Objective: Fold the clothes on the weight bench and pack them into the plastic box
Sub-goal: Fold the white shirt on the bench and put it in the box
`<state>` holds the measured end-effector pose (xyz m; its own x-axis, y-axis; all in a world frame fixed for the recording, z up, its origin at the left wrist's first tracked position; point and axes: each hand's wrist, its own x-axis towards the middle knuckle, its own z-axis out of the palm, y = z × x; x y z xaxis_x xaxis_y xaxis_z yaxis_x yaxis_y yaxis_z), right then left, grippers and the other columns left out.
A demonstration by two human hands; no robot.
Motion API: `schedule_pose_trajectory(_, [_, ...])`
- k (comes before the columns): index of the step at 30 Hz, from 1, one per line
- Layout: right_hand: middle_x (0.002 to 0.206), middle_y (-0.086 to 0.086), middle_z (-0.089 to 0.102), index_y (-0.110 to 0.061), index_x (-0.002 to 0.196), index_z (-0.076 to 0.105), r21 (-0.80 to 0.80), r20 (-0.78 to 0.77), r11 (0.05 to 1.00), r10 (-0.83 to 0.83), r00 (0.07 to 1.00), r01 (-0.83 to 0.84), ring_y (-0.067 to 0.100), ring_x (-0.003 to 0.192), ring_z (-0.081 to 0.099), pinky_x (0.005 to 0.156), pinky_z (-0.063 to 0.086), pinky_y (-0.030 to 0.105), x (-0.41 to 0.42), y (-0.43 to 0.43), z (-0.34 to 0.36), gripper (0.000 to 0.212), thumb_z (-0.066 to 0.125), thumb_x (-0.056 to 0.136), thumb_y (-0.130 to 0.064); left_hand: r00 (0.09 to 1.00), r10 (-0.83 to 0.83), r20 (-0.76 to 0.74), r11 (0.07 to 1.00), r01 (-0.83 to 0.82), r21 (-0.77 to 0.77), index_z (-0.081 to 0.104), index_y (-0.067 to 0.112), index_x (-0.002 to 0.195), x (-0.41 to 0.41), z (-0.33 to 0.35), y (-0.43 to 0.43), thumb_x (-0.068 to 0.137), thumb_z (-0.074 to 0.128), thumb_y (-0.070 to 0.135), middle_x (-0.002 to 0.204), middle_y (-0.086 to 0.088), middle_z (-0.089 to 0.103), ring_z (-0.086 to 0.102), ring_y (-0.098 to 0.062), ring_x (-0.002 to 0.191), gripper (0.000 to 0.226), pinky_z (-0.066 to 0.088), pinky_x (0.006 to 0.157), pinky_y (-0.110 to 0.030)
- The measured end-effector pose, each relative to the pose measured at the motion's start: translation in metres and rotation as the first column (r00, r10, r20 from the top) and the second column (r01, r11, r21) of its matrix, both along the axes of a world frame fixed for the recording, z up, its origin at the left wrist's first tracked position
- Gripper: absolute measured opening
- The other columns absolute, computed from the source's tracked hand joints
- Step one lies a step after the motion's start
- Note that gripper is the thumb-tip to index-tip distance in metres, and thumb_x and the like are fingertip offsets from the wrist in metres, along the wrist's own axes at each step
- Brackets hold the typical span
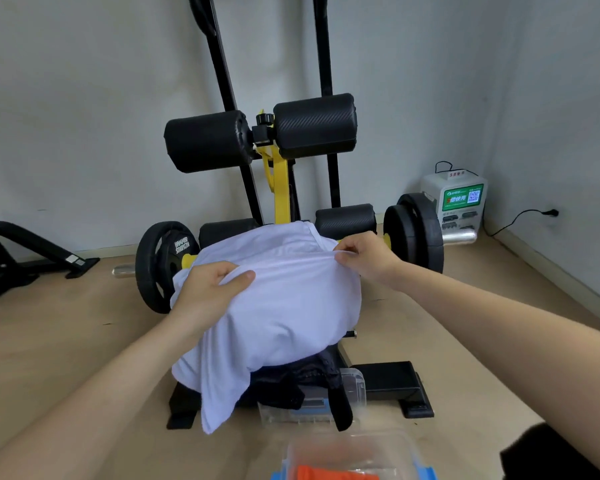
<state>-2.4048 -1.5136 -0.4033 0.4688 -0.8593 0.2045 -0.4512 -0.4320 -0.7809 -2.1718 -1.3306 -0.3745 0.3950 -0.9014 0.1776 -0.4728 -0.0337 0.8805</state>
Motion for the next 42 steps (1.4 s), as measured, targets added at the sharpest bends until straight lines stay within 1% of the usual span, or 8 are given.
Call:
schedule_pose_trajectory(4, [0.081,-0.004,0.072,-0.02,0.078,0.074,-0.059,-0.013,0.99,-0.128,0.992,0.127,0.013,0.077,0.061,0.057,0.04,0.02,0.013,-0.018,0.002,0.02,0.057,0.085,-0.012,0.99,0.106,0.098,0.991,-0.097,-0.091,0.075,0.019,0.079,0.004,-0.005,-0.026,0.091,0.072,0.023,0.086,0.009,0.072,0.064,-0.007,0.081,0.012,0.047,0.074,-0.022])
schedule_pose_trajectory(10, [0.099,0.003,0.072,-0.016,0.108,0.073,-0.003,-0.045,0.97,-0.242,0.969,0.242,0.017,0.092,0.063,0.077,0.047,0.025,0.017,-0.036,-0.007,0.032,0.065,0.082,0.0,0.986,0.143,0.091,0.99,-0.143,-0.012,0.073,0.03,0.071,0.017,-0.028,-0.055,0.085,0.075,0.028,0.077,0.01,0.074,0.068,-0.014,0.08,0.015,0.052,0.078,-0.035])
schedule_pose_trajectory(15, [0.106,-0.003,0.071,-0.015,0.107,0.071,0.113,0.204,0.985,0.108,0.973,-0.133,0.001,0.05,0.053,0.049,0.043,0.019,0.042,-0.001,0.017,0.021,0.072,0.087,-0.01,0.996,0.037,0.087,0.996,-0.03,-0.079,0.075,0.019,0.084,0.019,-0.03,-0.052,0.089,0.074,0.018,0.088,0.001,0.076,0.068,-0.015,0.085,0.005,0.051,0.083,-0.031])
schedule_pose_trajectory(18, [0.115,-0.006,0.068,-0.016,0.116,0.069,0.18,0.169,0.914,0.335,0.927,-0.363,0.013,0.059,0.056,0.051,0.047,0.022,0.067,0.021,0.024,0.028,0.074,0.088,-0.017,0.994,-0.05,0.093,0.993,0.06,-0.098,0.075,0.017,0.089,0.02,-0.027,-0.043,0.091,0.072,0.017,0.091,0.001,0.076,0.068,-0.015,0.088,0.004,0.05,0.083,-0.03])
schedule_pose_trajectory(21, [0.086,0.001,0.067,-0.015,0.105,0.071,0.201,0.08,0.873,0.438,0.895,-0.445,0.017,0.059,0.056,0.056,0.049,0.024,0.085,0.032,0.021,0.018,0.073,0.089,-0.022,0.991,-0.103,0.088,0.989,0.112,-0.096,0.075,0.021,0.093,0.022,-0.024,-0.035,0.091,0.073,0.016,0.089,0.006,0.076,0.069,-0.012,0.088,0.006,0.05,0.08,-0.025])
schedule_pose_trajectory(29, [0.066,0.003,0.062,-0.005,0.084,0.069,0.07,0.208,0.982,0.158,0.965,-0.175,0.006,0.049,0.056,0.055,0.049,0.022,0.094,0.027,0.019,0.009,0.066,0.091,-0.009,0.972,-0.21,0.109,0.932,0.165,0.321,0.07,0.002,0.105,0.046,-0.02,0.01,0.054,0.083,0.059,0.106,-0.014,0.072,0.069,-0.027,0.101,0.077,0.053,0.094,-0.047])
schedule_pose_trajectory(37, [0.065,0.003,0.064,-0.009,0.082,0.068,0.081,0.211,0.997,-0.013,0.977,-0.004,0.0,0.042,0.057,0.044,0.041,0.009,0.105,0.025,0.012,0.01,0.065,0.091,-0.012,0.989,-0.146,0.032,0.884,0.116,0.453,0.077,0.014,0.105,0.094,-0.008,0.056,0.084,0.08,0.027,0.103,-0.011,0.077,0.074,-0.023,0.097,0.025,0.057,0.093,-0.041])
schedule_pose_trajectory(42, [0.067,0.003,0.068,-0.015,0.079,0.07,0.065,0.201,0.998,-0.014,0.98,0.002,0.013,0.054,0.065,0.063,0.056,0.03,0.116,0.023,0.008,0.01,0.066,0.089,-0.016,0.995,0.07,0.076,0.944,-0.091,0.317,0.07,-0.006,0.094,0.122,-0.009,0.057,0.087,0.076,0.028,0.088,-0.016,0.069,0.061,-0.02,0.079,0.035,0.045,0.069,-0.029])
